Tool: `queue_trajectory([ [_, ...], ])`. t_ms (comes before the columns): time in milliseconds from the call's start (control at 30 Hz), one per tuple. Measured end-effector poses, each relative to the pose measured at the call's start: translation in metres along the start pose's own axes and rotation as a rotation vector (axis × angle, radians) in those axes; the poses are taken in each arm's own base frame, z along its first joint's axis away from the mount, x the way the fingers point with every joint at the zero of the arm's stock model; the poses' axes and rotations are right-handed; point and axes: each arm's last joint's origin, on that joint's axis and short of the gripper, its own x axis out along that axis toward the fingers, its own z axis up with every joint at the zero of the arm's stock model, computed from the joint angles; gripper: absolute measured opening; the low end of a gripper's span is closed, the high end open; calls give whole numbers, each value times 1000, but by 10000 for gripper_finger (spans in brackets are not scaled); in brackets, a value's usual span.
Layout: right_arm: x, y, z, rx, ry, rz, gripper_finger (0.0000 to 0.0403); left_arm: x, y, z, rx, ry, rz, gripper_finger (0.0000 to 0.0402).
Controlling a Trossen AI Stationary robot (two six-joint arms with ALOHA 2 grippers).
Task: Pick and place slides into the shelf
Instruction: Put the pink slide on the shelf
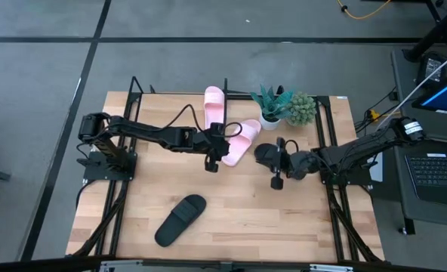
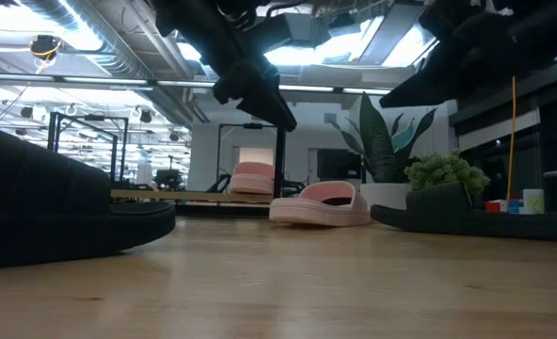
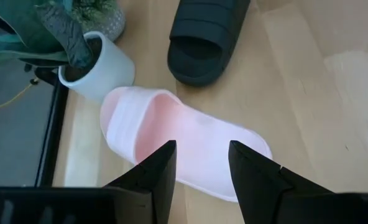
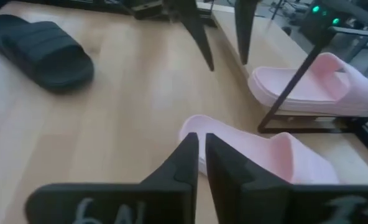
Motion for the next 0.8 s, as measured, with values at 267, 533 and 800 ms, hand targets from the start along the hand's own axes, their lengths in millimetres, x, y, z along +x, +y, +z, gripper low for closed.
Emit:
queue_trajectory([
  [267, 5, -14, 0, 21, 11, -64, 83, -3, 2, -3, -69, 25, -5, 140],
  [533, 11, -22, 2, -29, 34, -103, 111, -36, 5, -8, -168, -124, -67, 140],
  [800, 38, -18, 13, -102, 297, -197, 112, -85, -3, -43, -280, -336, -22, 140],
])
